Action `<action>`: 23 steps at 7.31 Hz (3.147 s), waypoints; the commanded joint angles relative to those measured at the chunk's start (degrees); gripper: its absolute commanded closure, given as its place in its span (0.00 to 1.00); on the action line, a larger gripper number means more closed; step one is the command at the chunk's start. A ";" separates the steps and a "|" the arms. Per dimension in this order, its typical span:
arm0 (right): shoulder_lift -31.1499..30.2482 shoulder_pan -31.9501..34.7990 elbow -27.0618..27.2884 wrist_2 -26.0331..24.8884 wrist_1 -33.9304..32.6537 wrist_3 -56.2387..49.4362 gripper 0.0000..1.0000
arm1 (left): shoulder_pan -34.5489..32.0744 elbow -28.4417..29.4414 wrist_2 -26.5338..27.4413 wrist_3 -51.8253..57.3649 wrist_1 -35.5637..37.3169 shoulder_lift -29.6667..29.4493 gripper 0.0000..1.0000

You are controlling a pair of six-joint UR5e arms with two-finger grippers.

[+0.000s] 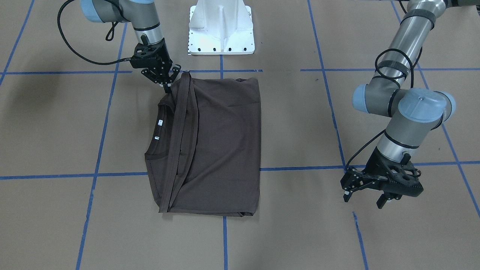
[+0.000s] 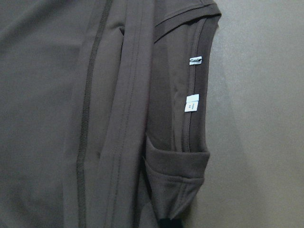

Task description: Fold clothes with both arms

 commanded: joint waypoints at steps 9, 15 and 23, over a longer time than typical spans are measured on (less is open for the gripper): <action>12.59 -4.75 -0.98 -0.70 -19.98 -16.60 0.45 | 0.09 -0.14 -0.06 -0.15 0.21 0.09 0.00; 12.49 -5.38 -0.63 -0.79 -20.24 -16.61 1.00 | 0.09 -0.40 -0.06 -0.15 0.21 0.09 0.00; 2.30 -5.37 6.31 -0.70 -19.89 -13.36 1.00 | 0.18 -0.40 -0.06 -0.15 0.21 0.09 0.00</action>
